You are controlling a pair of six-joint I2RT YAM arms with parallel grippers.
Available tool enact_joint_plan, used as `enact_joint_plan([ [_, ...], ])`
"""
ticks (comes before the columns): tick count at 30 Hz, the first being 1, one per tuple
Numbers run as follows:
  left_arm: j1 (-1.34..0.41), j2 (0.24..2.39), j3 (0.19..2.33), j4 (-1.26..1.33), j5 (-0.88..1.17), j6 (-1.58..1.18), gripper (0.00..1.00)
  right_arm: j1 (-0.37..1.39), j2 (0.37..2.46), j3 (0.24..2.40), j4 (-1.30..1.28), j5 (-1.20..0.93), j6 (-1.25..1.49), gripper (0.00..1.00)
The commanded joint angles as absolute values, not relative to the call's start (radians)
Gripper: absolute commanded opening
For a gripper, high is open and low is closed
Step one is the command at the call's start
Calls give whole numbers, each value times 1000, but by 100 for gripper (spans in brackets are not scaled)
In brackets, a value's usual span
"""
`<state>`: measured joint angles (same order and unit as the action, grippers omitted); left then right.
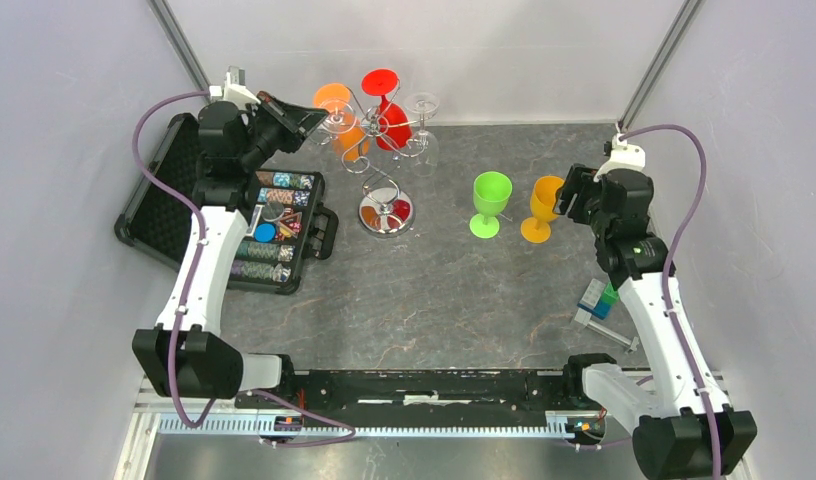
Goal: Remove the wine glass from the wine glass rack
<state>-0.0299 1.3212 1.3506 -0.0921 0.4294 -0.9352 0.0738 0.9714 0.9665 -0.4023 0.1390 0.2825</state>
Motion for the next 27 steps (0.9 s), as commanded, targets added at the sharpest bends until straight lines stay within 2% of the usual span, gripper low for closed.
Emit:
enact_joint_plan([
  [1,-26,1262,1337,-17,539,-959,2,70,942,960,-354,51,262,75],
  [9,-26,1152,1303,-145,509,-890,2,70,863,869,-217,-181,219,82],
  [12,-26,1105,1288,-206,522,-869,2,76,862,853,-186,-349,199,82],
  [18,-26,999,1253,-342,523,-829,2,147,776,738,-10,-531,204,82],
  [22,-26,966,1287,-483,548,-776,2,253,739,651,176,-610,250,80],
  [27,-26,887,1252,-567,612,-800,2,499,734,539,453,-539,293,79],
])
